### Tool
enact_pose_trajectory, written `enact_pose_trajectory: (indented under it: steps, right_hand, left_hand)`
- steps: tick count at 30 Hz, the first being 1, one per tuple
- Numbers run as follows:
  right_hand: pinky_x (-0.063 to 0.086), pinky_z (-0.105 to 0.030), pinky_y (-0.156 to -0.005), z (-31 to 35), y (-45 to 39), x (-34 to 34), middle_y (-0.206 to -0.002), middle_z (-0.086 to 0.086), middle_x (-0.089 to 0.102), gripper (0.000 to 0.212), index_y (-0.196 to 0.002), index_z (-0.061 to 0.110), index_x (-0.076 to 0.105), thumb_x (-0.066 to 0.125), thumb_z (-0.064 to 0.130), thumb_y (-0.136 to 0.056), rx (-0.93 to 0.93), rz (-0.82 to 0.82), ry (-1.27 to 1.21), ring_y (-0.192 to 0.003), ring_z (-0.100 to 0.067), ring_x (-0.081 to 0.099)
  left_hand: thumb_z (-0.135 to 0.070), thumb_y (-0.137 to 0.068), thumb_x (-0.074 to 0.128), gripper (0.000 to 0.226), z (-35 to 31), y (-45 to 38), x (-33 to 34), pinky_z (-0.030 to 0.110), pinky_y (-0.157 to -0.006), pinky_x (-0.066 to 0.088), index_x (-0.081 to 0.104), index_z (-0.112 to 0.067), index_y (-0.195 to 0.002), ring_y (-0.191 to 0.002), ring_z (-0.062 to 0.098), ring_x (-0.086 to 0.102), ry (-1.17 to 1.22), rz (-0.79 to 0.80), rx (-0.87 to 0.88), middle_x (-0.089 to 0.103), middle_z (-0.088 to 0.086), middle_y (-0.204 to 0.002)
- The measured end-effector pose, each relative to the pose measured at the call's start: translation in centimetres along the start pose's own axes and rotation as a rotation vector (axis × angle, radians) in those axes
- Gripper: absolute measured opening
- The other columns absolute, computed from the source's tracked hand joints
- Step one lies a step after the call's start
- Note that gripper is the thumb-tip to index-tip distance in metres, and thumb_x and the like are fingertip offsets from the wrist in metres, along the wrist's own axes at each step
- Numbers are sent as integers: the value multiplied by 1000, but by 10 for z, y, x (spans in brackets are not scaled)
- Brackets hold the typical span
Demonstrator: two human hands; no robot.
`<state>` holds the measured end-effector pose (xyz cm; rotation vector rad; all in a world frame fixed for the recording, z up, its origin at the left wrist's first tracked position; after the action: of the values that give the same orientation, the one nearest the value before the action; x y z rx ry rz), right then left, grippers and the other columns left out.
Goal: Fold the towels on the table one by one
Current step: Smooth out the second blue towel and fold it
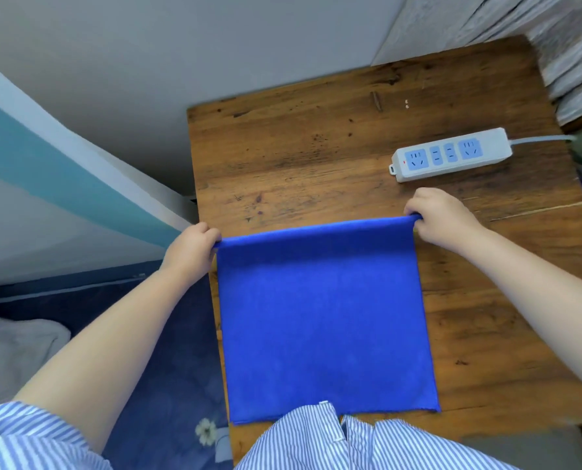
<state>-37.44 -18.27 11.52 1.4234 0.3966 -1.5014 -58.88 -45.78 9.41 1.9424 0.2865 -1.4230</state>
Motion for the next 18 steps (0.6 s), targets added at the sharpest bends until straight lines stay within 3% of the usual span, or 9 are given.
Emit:
enact_pose_trajectory:
  steps: [7,12,18]
  right_hand:
    - [38,-41,-75,11,82,15,-93,-23,57,19,-86,-7,63,48,-13,-76,3,-92,30,-97,-37,50]
    - [38,-43,-74,19,135,31,-92,-27,57,20,-84,-10,62,47,-15,-72,39,-159,58,-94,-39,49]
    - [41,-45,-66,29,190,38,-79,-29,58,18,-73,-12,61,49,-22,-65,19,-280,59,-82,-42,52]
  left_hand:
    - [-9,-85,47,12,-18,67,24,32,-67,37,52,-7,-96,-95,29,54,-187,210,138,54,10,-104]
    - [-13,-84,48,4,-37,110,38,30,-64,35,44,-13,-84,-95,27,54,-290,256,220,56,7,-103]
    - [-12,-83,48,13,-46,154,57,31,-64,36,35,-13,-80,-92,28,55,-282,279,280,52,6,-93]
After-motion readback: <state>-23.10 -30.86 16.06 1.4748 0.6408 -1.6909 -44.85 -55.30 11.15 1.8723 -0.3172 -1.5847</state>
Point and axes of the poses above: each hand's wrist, its own y-axis away from the middle knuckle, its own x-axis out of the palm, z = x × y, the point moved 9 cm from there along -y, towards the middle knuckle
